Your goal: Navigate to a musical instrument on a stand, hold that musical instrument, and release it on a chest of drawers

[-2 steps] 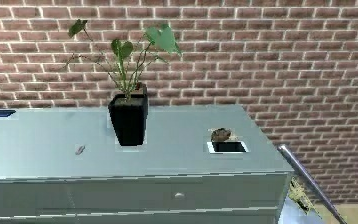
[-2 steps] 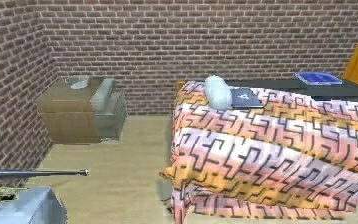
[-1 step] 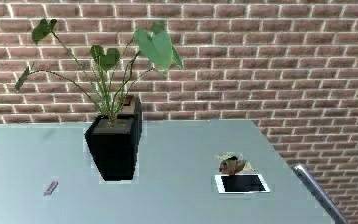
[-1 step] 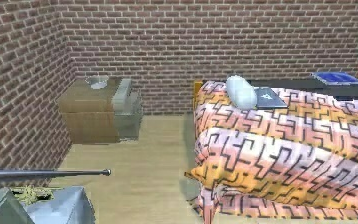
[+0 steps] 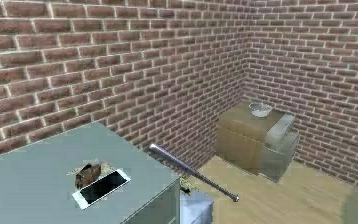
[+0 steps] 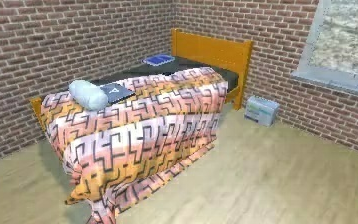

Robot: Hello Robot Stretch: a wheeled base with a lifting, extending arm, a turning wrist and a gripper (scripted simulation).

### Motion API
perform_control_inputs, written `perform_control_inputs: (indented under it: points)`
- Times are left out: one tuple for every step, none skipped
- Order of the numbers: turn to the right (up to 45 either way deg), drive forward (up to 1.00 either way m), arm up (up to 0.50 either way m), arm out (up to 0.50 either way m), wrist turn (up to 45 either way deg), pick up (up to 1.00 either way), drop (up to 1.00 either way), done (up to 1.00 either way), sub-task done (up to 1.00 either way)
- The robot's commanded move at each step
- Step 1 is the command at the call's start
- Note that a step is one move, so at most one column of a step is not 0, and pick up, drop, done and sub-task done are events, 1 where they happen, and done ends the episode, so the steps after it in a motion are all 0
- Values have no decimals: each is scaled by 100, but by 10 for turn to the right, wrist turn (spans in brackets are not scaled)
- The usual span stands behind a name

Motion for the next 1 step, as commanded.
perform_control_inputs:
  points:
    - [450, 0, 0, 0, 0, 0, 0, 0, 0]
